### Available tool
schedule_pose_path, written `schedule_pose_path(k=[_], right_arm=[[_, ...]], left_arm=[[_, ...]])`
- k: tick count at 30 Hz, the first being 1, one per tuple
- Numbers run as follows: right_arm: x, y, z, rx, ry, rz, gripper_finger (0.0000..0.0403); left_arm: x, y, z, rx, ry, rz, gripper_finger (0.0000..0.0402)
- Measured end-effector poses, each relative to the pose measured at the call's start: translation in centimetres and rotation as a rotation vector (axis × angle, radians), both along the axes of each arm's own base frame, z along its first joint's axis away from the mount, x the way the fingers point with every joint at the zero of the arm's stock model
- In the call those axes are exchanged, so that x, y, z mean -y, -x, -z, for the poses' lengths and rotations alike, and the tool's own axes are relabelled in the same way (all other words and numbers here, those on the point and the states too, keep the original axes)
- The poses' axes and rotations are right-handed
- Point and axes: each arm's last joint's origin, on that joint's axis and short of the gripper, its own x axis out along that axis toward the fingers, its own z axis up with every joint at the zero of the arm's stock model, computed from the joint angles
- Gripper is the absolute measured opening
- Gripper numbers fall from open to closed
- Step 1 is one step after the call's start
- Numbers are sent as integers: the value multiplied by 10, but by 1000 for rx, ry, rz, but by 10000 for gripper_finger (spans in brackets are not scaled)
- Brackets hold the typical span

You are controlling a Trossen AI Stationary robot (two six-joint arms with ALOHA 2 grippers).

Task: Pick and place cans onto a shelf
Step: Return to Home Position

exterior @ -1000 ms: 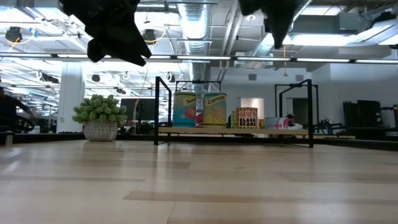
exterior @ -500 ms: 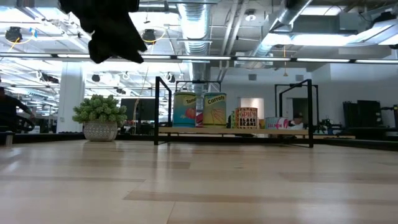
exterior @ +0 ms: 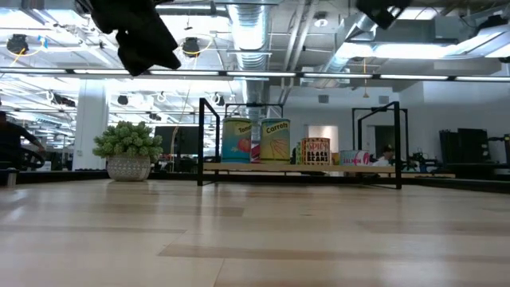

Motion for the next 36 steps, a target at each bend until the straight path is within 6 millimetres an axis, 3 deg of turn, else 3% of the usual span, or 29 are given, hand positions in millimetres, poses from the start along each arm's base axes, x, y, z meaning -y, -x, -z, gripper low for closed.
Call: schedule_pose_path(k=[5,10,16,23,29,36], right_arm=[[-5,19,29,247,-124,-39,56],[-3,33,58,291,-200,34,56],[-5,38,74,338,-208,35,56],[0,47,97,412,-239,48,56],[3,49,100,453,-266,59,56],[18,38,74,681,-536,194,56]], left_arm=[[0,-5,-5,98,-42,110,128],[-1,-2,14,188,9,173,128],[-4,12,44,352,155,187,128],[-8,16,48,466,159,171,128],[-13,15,48,469,143,131,128],[-14,14,43,522,168,130,128]])
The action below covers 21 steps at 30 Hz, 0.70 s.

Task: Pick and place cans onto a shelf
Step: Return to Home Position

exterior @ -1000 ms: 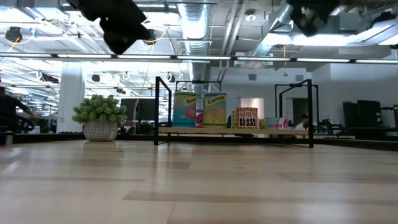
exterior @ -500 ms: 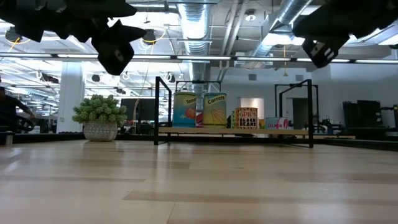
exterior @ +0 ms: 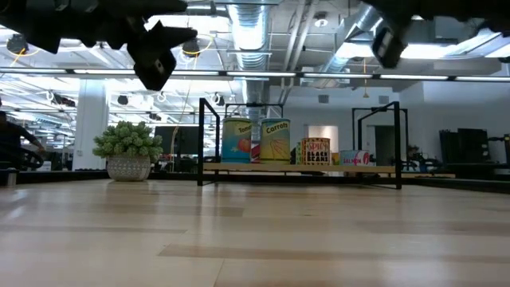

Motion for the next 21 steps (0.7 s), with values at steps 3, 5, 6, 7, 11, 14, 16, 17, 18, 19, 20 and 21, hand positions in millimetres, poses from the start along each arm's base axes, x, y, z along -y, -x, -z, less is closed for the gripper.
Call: schedule_pose_path(k=[3,5,6,7,11,14,16,17,18,19,20,21], right_arm=[[10,-6,-16,112,-21,-6,56],[14,-14,-29,146,67,-48,56],[17,-18,-35,141,115,-52,56],[21,-23,-40,122,157,-45,56],[47,-40,-62,-6,278,57,56],[63,-43,-61,-177,315,50,56],[59,-42,-55,-202,379,-41,56],[54,-41,-52,-193,416,-74,56],[47,-39,-48,-184,444,-91,56],[41,-37,-43,-179,458,-86,56],[37,-33,-38,-172,465,-63,56],[33,-26,-33,-164,462,-32,56]], left_arm=[[0,0,-4,37,10,0,128],[0,-1,-5,55,13,-5,128],[0,-1,-5,54,13,-11,128],[-1,-1,-5,50,12,-20,128],[-2,-1,-5,43,34,-34,128],[-2,-1,-4,32,24,-34,128],[-1,-1,-3,36,-13,-8,128],[0,-1,-3,47,-43,14,128],[1,0,-4,63,-66,35,128],[2,2,-4,84,-81,48,128],[3,5,-4,102,-88,54,128],[3,10,-2,114,-90,59,128]])
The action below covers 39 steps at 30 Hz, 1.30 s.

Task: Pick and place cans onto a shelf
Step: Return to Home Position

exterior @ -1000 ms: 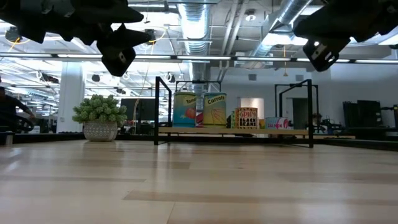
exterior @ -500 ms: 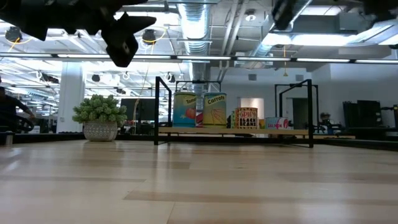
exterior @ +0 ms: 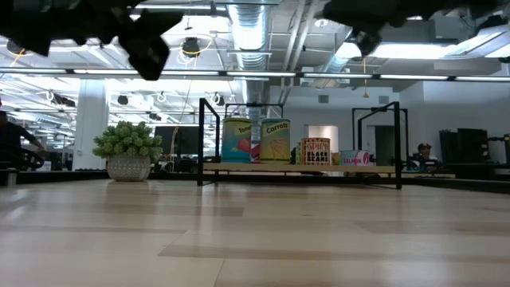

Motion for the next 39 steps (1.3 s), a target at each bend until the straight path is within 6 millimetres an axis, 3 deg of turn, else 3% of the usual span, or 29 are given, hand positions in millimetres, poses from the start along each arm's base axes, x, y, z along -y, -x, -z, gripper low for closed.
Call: schedule_pose_path(k=[7,15,24,31,39], right_arm=[[-20,49,27,107,-38,14,56],[-10,86,49,234,-30,86,56],[1,107,60,285,58,87,56],[11,122,80,300,54,126,56],[25,127,85,260,93,204,56]], left_arm=[[-7,38,21,12,99,-9,128],[-15,62,30,56,98,-13,128],[-22,74,34,3,60,-123,128],[-26,85,27,37,32,-138,128],[-32,101,23,48,25,-175,128]])
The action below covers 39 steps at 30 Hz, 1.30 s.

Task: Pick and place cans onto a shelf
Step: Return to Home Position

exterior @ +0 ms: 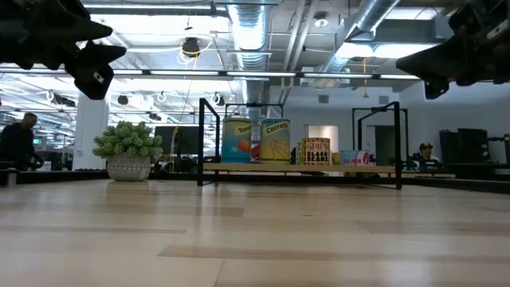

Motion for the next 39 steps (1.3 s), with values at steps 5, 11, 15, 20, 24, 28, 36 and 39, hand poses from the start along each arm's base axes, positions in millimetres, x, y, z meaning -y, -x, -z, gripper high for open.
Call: schedule_pose_path(k=[5,11,15,20,24,28,36,39], right_arm=[[9,4,3,-28,0,58,56],[16,10,10,-96,-23,96,56],[18,13,12,-102,-28,112,56],[19,14,12,-105,-13,118,56],[19,14,12,-109,-11,118,56],[19,14,13,-114,-9,118,56],[19,14,13,-117,-6,118,56],[19,14,13,-118,-6,118,56]], left_arm=[[-4,10,2,-15,10,-18,128],[-7,19,2,-6,15,-21,128],[-8,23,6,-35,4,-35,128],[-8,25,7,-41,-38,-7,128],[-8,25,7,-35,-84,10,128],[-7,25,8,-34,-141,18,128],[-7,25,8,-30,-183,21,128],[-7,25,8,-30,-182,21,128]])
